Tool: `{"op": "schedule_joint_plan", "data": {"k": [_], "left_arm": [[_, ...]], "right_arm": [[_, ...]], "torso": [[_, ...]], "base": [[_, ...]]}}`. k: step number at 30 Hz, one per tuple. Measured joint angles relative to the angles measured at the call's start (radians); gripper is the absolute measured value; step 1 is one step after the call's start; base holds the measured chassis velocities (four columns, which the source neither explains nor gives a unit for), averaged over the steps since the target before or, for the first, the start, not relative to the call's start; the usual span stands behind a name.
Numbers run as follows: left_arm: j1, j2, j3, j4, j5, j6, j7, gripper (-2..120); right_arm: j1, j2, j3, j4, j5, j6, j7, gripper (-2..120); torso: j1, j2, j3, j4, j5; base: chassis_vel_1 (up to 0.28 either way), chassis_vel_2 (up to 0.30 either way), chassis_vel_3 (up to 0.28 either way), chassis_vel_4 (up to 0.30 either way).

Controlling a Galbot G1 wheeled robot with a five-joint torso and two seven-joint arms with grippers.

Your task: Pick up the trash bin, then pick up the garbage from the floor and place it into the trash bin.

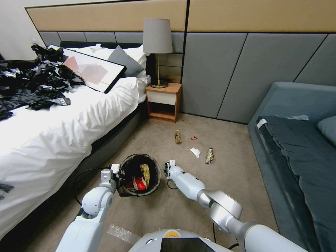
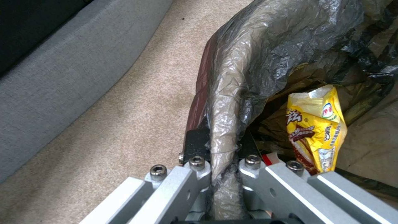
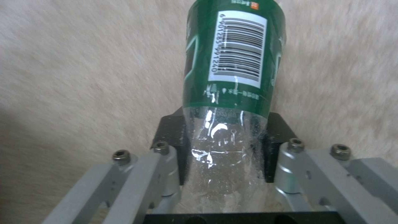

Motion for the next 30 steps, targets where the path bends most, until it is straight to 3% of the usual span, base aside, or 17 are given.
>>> {"op": "schedule_joint_plan", "data": {"k": [3, 8, 10, 15, 16, 18, 19, 20, 21, 23, 30], "left_arm": [[-0.005, 0.007, -0.005, 0.002, -0.002, 0.000, 0.001, 0], [-0.011, 0.007, -0.005, 0.002, -0.005, 0.000, 0.001, 0], [-0.012, 0.008, -0.005, -0.004, -0.007, 0.000, 0.001, 0], [-0.013, 0.011, -0.004, -0.012, -0.008, 0.000, 0.002, 0], [-0.014, 0.013, -0.002, -0.017, -0.009, 0.000, 0.004, 0], [-0.014, 0.013, -0.002, -0.017, -0.009, 0.000, 0.005, 0], [-0.014, 0.012, -0.002, -0.018, -0.007, 0.000, 0.009, 0], [-0.014, 0.011, -0.001, -0.019, -0.005, 0.000, 0.012, 0], [-0.014, 0.011, -0.001, -0.019, -0.005, 0.000, 0.012, 0], [-0.014, 0.008, 0.000, -0.020, 0.000, 0.000, 0.015, 0], [-0.014, 0.000, 0.008, -0.016, 0.010, 0.000, 0.019, 0]], "right_arm": [[-0.009, -0.096, -0.013, 0.195, 0.075, -0.045, 0.065, 26], [-0.008, -0.172, -0.019, 0.374, 0.146, -0.079, 0.131, 26], [0.002, -0.221, -0.010, 0.534, 0.211, -0.103, 0.191, 26], [0.013, -0.262, 0.004, 0.661, 0.281, -0.123, 0.242, 26], [0.025, -0.302, 0.021, 0.769, 0.346, -0.136, 0.284, 26], [0.028, -0.312, 0.025, 0.789, 0.358, -0.138, 0.292, 26], [0.044, -0.388, 0.055, 0.937, 0.431, -0.146, 0.336, 26], [0.051, -0.435, 0.069, 1.011, 0.453, -0.147, 0.348, 26], [0.051, -0.435, 0.069, 1.011, 0.453, -0.147, 0.348, 26], [0.070, -0.533, 0.096, 1.146, 0.502, -0.147, 0.369, 26], [0.137, -0.622, 0.118, 1.372, 0.638, -0.144, 0.406, 26]], "torso": [[0.000, 0.000, 0.000, -0.0006, -0.0001], [0.000, 0.000, 0.000, -0.0009, 0.0000], [0.000, 0.000, 0.000, -0.0003, 0.0000], [0.000, 0.000, 0.000, -0.0001, 0.0000], [0.000, 0.000, 0.000, -0.0001, 0.0001], [0.000, 0.000, 0.000, -0.0002, 0.0001], [0.000, 0.000, 0.000, -0.0007, -0.0001], [0.000, 0.000, 0.000, -0.0004, 0.0001], [0.000, 0.000, 0.000, -0.0004, 0.0001], [0.000, 0.000, 0.000, -0.0010, -0.0001], [0.000, 0.000, 0.000, -0.0004, 0.0000]], "base": [[0.000, 0.000, 0.000, 0.000], [0.000, 0.000, 0.000, 0.000], [0.000, 0.000, 0.000, 0.000], [0.000, 0.000, 0.000, 0.000], [0.000, 0.000, 0.000, 0.000], [0.000, 0.000, 0.000, 0.000], [0.000, 0.000, 0.000, 0.000], [0.000, 0.000, 0.000, 0.000], [0.000, 0.000, 0.000, 0.000], [0.000, 0.000, 0.000, 0.000], [0.000, 0.000, 0.000, 0.000]]}}
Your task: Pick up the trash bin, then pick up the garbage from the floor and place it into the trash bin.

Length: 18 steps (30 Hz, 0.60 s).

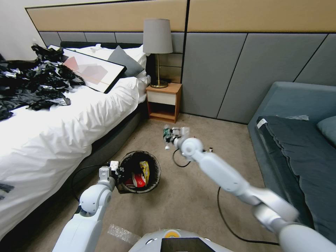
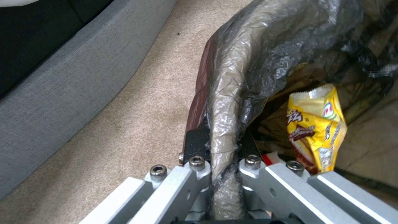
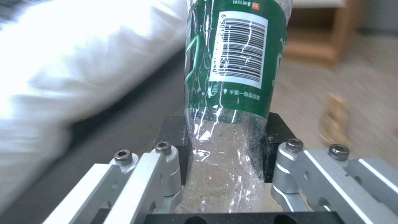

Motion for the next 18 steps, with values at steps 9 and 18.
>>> {"op": "schedule_joint_plan", "data": {"k": [9, 18], "left_arm": [[-0.001, -0.001, -0.002, 0.007, 0.003, 0.000, 0.000, 0], [-0.001, 0.002, -0.015, 0.012, 0.001, 0.000, 0.001, 0]], "right_arm": [[0.125, 0.033, -0.046, 0.121, 0.172, 0.002, 0.056, 26], [0.144, 0.136, -0.169, 0.073, 0.221, -0.009, 0.076, 26]], "torso": [[0.000, 0.000, 0.000, 0.0000, -0.0003], [0.000, 0.000, 0.000, -0.0001, -0.0004]], "base": [[0.000, 0.000, 0.000, 0.000], [0.000, 0.000, 0.000, 0.000]]}}
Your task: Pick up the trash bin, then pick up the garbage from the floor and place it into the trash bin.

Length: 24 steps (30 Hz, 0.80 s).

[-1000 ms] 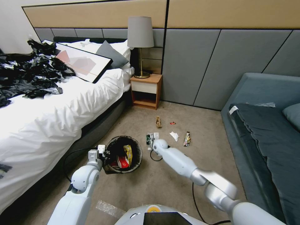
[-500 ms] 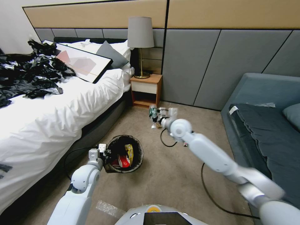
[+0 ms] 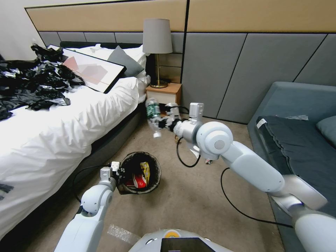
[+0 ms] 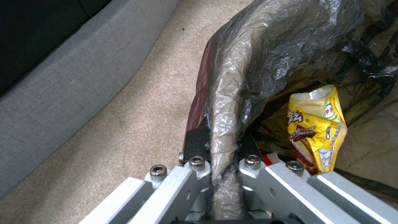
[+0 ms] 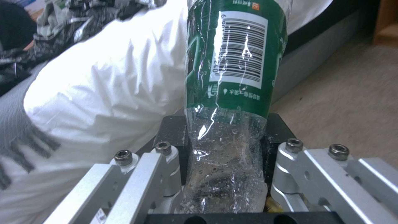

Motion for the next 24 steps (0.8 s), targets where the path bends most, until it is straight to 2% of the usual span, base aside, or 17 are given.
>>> {"op": "schedule_joint_plan", "data": {"k": [5, 9, 19, 24], "left_arm": [[-0.004, 0.007, -0.009, 0.005, -0.004, 0.000, 0.000, 0], [-0.007, 0.007, -0.012, 0.005, -0.007, 0.000, 0.001, 0], [-0.013, 0.006, -0.019, 0.010, -0.009, 0.000, 0.002, 0], [-0.013, 0.002, -0.024, 0.014, -0.010, 0.000, 0.002, 0]], "right_arm": [[-0.013, 0.044, -0.087, -0.044, -0.026, -0.003, 0.003, 26], [-0.044, 0.050, -0.149, -0.075, -0.078, -0.007, -0.005, 26], [-0.108, 0.036, -0.210, -0.120, -0.140, -0.010, -0.011, 26], [-0.129, 0.060, -0.231, -0.141, -0.153, -0.007, -0.011, 26]], "torso": [[0.000, 0.000, 0.000, 0.0003, -0.0001], [0.000, 0.000, 0.000, 0.0000, 0.0000], [0.000, 0.000, 0.000, -0.0002, 0.0001], [0.000, 0.000, 0.000, 0.0001, 0.0000]], "base": [[0.000, 0.000, 0.000, 0.000], [0.000, 0.000, 0.000, 0.000], [0.000, 0.000, 0.000, 0.000], [0.000, 0.000, 0.000, 0.000]]}}
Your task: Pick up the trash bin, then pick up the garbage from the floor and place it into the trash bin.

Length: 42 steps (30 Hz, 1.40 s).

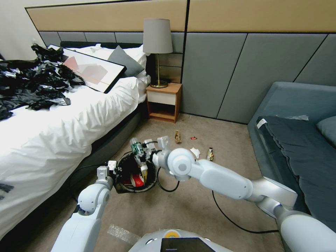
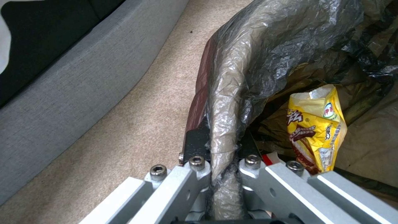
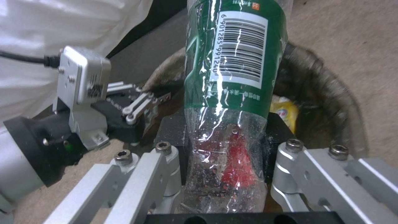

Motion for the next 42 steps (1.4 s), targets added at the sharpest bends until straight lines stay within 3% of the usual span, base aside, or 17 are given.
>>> {"op": "schedule_joint_plan", "data": {"k": [5, 12, 19, 25, 42], "left_arm": [[-0.004, -0.001, -0.004, 0.006, 0.000, 0.000, 0.001, 0], [-0.005, -0.004, -0.002, 0.011, 0.000, 0.000, 0.002, 0], [-0.009, -0.009, 0.004, 0.020, 0.003, 0.000, 0.003, 0], [-0.009, -0.010, 0.004, 0.020, 0.004, 0.000, 0.004, 0], [-0.010, -0.008, 0.003, 0.021, 0.005, 0.000, 0.006, 0]], "right_arm": [[-0.004, 0.022, -0.014, -0.015, -0.015, 0.002, 0.000, 27], [-0.010, 0.042, -0.016, -0.032, -0.024, 0.020, 0.005, 50], [0.012, 0.059, -0.002, -0.048, -0.014, 0.026, 0.007, 80], [0.021, 0.062, 0.000, -0.050, -0.013, 0.029, 0.010, 98], [0.036, 0.044, 0.072, -0.046, -0.009, 0.029, 0.014, 100]], "torso": [[0.000, 0.000, 0.000, 0.0000, 0.0000], [0.000, 0.000, 0.000, 0.0000, 0.0000], [0.000, 0.000, 0.000, 0.0000, 0.0001], [0.000, 0.000, 0.000, 0.0000, 0.0001], [0.000, 0.000, 0.000, 0.0001, 0.0002]], "base": [[0.000, 0.000, 0.000, 0.000], [0.000, 0.000, 0.000, 0.000], [0.000, 0.000, 0.000, 0.000], [0.000, 0.000, 0.000, 0.000], [0.000, 0.000, 0.000, 0.000]]}}
